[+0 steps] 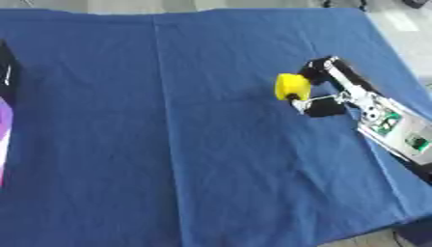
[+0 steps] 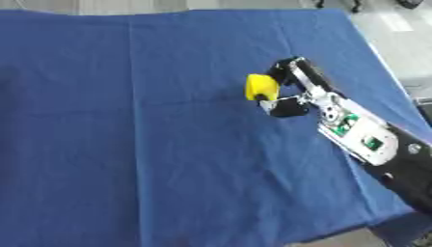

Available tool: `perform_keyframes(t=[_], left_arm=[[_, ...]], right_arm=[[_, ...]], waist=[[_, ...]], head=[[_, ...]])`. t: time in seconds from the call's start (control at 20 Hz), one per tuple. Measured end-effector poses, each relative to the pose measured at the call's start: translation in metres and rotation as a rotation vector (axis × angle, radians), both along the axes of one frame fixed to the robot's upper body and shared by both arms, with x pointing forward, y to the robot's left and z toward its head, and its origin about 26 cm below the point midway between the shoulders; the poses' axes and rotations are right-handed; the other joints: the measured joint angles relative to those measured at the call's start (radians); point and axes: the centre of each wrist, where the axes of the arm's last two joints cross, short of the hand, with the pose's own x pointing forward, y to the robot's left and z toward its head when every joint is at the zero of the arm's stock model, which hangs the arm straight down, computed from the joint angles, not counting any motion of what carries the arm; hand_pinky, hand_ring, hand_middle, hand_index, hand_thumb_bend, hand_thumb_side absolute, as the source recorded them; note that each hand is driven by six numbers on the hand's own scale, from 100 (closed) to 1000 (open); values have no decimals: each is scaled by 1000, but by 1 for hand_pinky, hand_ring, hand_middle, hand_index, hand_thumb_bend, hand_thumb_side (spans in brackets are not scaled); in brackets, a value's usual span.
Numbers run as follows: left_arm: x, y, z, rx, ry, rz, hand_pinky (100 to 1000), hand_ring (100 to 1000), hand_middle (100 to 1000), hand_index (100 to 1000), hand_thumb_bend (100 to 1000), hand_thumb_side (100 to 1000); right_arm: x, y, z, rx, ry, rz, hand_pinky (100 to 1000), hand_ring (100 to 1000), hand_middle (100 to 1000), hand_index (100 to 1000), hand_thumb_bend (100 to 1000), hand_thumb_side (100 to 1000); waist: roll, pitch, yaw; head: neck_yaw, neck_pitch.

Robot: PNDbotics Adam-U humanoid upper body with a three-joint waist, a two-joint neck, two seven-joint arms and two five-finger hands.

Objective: Pick up the objects with one hand, pass them to the other hand, and then place them into the box on the other side of the table.

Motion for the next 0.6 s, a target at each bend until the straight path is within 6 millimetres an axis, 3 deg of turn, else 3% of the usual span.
perform_keyframes(t=[0.4, 0.6], left_arm=[[-1, -10, 5, -2, 0, -57, 1000, 712, 675, 762, 100, 372], [-4, -22, 16, -7, -23, -91, 1000, 710, 676, 759, 100, 377]], right_arm=[[14, 10, 21, 84, -138, 148, 640, 611, 501, 588, 205, 100], [21, 19, 28, 110, -212, 228, 626, 604, 504, 590, 189, 100]], waist=[[26, -65, -20], [33, -78, -23]], head=[[24, 30], [21, 46]])
